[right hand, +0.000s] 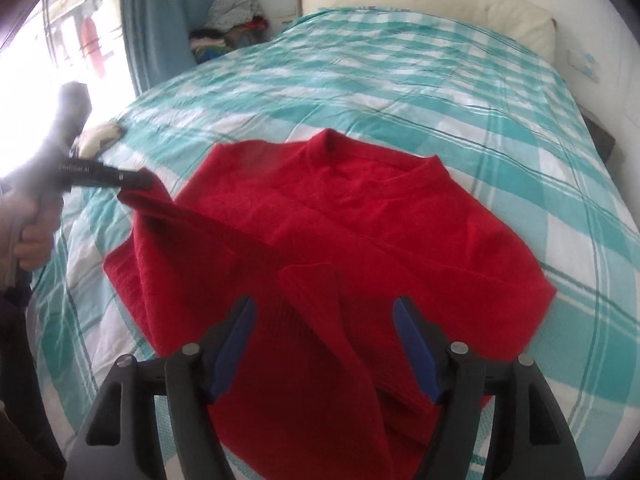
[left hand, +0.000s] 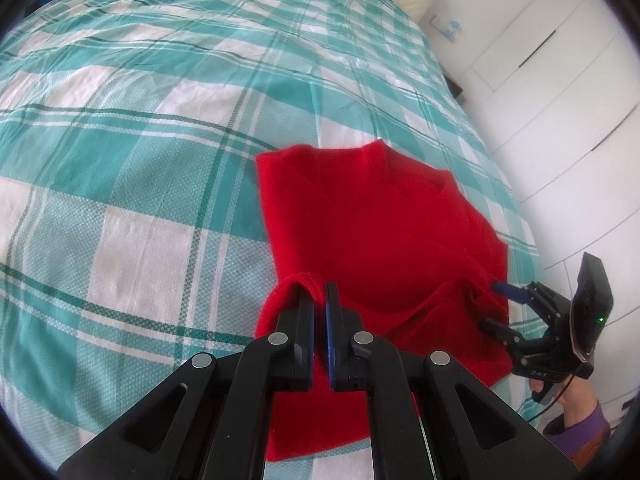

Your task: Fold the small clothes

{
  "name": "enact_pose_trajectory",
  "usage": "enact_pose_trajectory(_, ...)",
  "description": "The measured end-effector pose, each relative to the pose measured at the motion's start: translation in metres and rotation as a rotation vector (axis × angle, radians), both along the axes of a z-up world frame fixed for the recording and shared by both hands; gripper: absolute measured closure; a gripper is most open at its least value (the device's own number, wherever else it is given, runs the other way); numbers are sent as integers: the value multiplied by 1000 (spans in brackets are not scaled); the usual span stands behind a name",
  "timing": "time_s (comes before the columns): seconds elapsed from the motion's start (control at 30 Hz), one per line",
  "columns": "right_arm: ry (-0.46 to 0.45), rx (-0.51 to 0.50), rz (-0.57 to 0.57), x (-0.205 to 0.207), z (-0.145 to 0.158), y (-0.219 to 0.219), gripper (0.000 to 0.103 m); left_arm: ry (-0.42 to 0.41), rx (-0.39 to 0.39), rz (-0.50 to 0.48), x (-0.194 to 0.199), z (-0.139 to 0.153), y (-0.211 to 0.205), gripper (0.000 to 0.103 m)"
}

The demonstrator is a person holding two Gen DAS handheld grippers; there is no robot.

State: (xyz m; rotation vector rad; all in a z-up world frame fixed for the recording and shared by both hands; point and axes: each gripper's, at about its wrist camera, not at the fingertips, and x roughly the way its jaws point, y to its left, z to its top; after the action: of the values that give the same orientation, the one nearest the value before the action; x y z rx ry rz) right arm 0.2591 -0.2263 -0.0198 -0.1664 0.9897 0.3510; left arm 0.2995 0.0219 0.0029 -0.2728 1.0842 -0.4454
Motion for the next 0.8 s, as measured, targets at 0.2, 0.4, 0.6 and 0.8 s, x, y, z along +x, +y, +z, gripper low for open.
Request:
enact_pose_trajectory(0.2,-21,58,-117,17,19,-29,99,-2,-41,4,19,22,2,100)
enact_pose_trajectory(0.4,-88,198,-373,70,45,-92,99,91,-74,47,94,7,-17,99)
enact_pose_trajectory(0.6,3,219,-489,109,-4,-115,99,147,-1,109,132,-24,-34,81)
enact_pose_trajectory(0.8,-19,294,-578,107,-23,-131,83,45,2,249,140,-3,-1,20)
